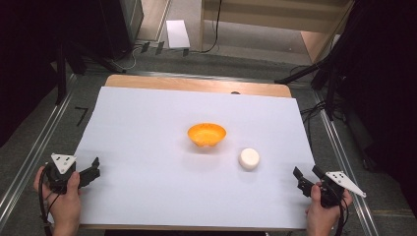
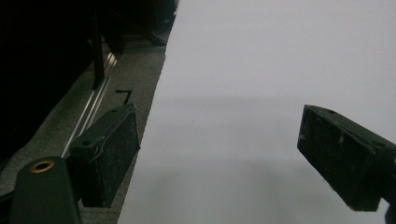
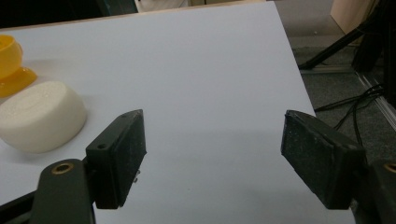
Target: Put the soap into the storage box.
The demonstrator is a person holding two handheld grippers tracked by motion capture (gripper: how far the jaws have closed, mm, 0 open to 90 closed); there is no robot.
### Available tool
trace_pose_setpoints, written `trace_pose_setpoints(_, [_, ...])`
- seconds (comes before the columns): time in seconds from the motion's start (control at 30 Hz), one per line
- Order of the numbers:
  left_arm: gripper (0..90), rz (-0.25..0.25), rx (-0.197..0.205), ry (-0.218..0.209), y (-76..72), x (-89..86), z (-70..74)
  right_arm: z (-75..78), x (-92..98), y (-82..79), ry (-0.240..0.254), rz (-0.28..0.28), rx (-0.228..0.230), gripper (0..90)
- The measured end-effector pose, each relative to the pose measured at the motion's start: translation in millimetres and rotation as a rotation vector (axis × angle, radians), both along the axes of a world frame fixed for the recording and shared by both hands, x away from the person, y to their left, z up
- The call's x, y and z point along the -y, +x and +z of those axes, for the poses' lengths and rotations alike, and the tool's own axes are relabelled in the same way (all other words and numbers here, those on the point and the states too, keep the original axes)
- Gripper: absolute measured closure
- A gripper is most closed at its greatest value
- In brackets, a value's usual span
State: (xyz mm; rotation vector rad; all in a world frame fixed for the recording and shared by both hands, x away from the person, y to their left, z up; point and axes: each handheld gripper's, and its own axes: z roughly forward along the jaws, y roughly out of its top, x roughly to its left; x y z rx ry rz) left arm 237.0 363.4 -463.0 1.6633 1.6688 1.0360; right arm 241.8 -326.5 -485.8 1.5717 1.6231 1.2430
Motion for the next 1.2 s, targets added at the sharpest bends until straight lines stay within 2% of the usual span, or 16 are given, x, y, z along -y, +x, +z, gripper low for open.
trace_pose_setpoints(0.13, [13.7,-0.001,-0.002,0.001,0.2,0.0,0.0,-0.6,-2.1,2.1,-0.02,0.006,-0.02,22.0])
trace_pose_setpoints(0.2, [13.7,-0.001,-0.001,-0.002,0.3,-0.1,-0.1,-0.9,-5.5,4.3,-0.054,0.014,-0.04,22.0])
trace_pose_setpoints(0.23, [13.7,0.0,0.001,-0.004,0.4,-0.3,-0.2,-0.9,-5.5,4.3,-0.054,0.014,-0.04,22.0])
trace_pose_setpoints(0.27, [13.7,0.0,-0.002,-0.005,0.4,-0.5,-0.1,-0.8,-8.0,5.6,-0.067,0.026,-0.06,22.0])
trace_pose_setpoints(0.33, [13.7,-0.001,-0.001,-0.004,0.5,-0.4,-0.1,-0.9,-8.5,6.8,-0.076,0.037,-0.068,21.9])
trace_pose_setpoints(0.4, [13.7,-0.001,-0.003,-0.001,0.5,0.0,0.0,-0.6,-9.8,9.0,-0.077,0.065,-0.097,21.7])
trace_pose_setpoints(0.53, [13.7,0.0,-0.003,-0.003,0.5,-0.1,0.0,1.4,-11.6,9.4,-0.084,0.075,-0.123,21.7])
trace_pose_setpoints(0.6, [13.7,-0.001,-0.003,0.004,0.5,0.5,-0.1,7.2,-13.5,8.8,-0.082,0.086,-0.152,21.6])
trace_pose_setpoints(0.67, [13.7,-0.003,-0.002,0.006,0.6,0.7,-0.3,11.3,-15.3,9.9,-0.089,0.102,-0.204,21.6])
trace_pose_setpoints(0.7, [13.7,-0.003,-0.003,0.007,0.6,1.0,-0.4,11.3,-15.3,9.9,-0.089,0.102,-0.204,21.6])
trace_pose_setpoints(0.73, [13.8,-0.003,-0.004,0.009,0.6,1.1,-0.3,12.7,-17.0,10.8,-0.103,0.108,-0.232,21.5])
trace_pose_setpoints(0.77, [13.8,-0.004,-0.004,0.009,0.6,1.0,-0.3,13.3,-20.2,13.2,-0.141,0.13,-0.295,21.3])
trace_pose_setpoints(0.8, [13.8,-0.003,-0.004,0.009,0.6,1.1,-0.3,13.3,-20.2,13.2,-0.141,0.13,-0.295,21.3])
trace_pose_setpoints(0.93, [13.8,0.0,-0.005,0.014,0.8,1.8,-0.5,13.3,-32.9,17.4,-0.206,0.171,-0.362,20.9])
trace_pose_setpoints(1.03, [13.8,-0.001,-0.007,0.014,0.6,1.5,-0.2,15.5,-38.3,19.6,-0.22,0.175,-0.379,20.9])
trace_pose_setpoints(1.2, [13.8,-0.003,-0.001,0.011,0.3,1.7,-0.3,24.6,-51.3,26.3,-0.258,0.19,-0.435,19.7])
